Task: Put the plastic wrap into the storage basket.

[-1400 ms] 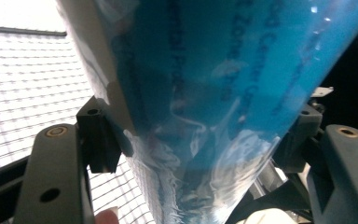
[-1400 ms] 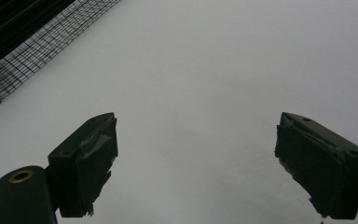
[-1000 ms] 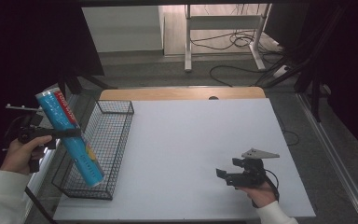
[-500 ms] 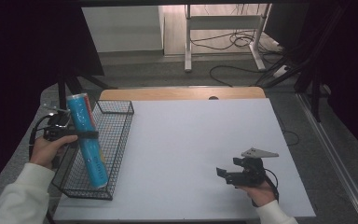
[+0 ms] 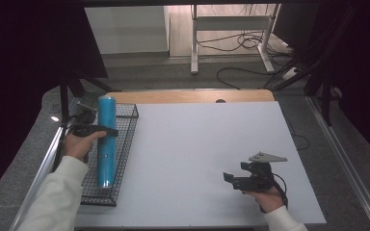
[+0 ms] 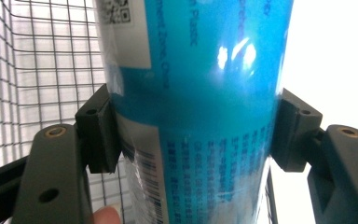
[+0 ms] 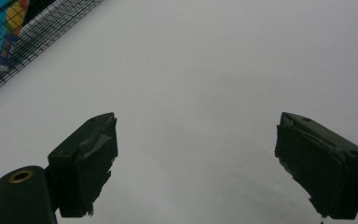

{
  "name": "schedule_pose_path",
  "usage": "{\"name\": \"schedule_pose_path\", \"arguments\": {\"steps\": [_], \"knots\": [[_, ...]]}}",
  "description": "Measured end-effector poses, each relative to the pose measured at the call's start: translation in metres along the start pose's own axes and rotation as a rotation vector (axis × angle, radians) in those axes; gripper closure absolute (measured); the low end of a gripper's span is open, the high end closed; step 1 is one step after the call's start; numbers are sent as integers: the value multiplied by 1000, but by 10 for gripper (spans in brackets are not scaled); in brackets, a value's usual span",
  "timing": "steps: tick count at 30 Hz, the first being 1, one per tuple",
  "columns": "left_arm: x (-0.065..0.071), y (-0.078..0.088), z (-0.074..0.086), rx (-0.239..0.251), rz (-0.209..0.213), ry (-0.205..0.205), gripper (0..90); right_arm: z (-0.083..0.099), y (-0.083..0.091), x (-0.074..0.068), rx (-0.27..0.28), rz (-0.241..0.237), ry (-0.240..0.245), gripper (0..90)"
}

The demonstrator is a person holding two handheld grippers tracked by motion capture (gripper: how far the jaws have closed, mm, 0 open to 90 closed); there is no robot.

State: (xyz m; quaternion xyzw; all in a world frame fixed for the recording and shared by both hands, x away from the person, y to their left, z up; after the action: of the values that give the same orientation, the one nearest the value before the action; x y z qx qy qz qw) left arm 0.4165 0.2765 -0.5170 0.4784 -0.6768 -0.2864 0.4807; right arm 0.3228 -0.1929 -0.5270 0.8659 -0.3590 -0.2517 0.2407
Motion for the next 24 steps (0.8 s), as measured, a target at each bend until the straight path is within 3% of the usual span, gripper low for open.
{"name": "schedule_pose_path", "arguments": {"steps": [5,8,14,17,24], "knots": [[-4,-20,-3,-20,-51,39,311,0,-1,0,0,-2,4,133],[-7,-27,-4,-29,-61,60,308,0,-1,-1,-1,-4,5,133],[-15,-39,-2,-41,-134,50,268,1,-2,-1,-9,-8,6,133],[-6,-26,-6,35,-92,27,208,3,-3,-2,-12,-11,4,133],[-2,-20,-1,41,-74,-16,146,3,-4,-2,-12,-17,8,133]]}}
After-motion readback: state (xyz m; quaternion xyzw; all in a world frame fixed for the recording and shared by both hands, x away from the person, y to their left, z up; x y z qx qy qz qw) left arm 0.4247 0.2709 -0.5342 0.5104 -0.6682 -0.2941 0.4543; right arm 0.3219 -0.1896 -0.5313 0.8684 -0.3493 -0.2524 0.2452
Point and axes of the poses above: each handheld gripper's, and its own axes: y roughly backward along the jaws, z roughly out of its underside, x roughly to its right, the point moved 7 cm from there along -y, roughly forward along the jaws, and after that the axes turned 2 degrees about -z, right-handed, at the moved point
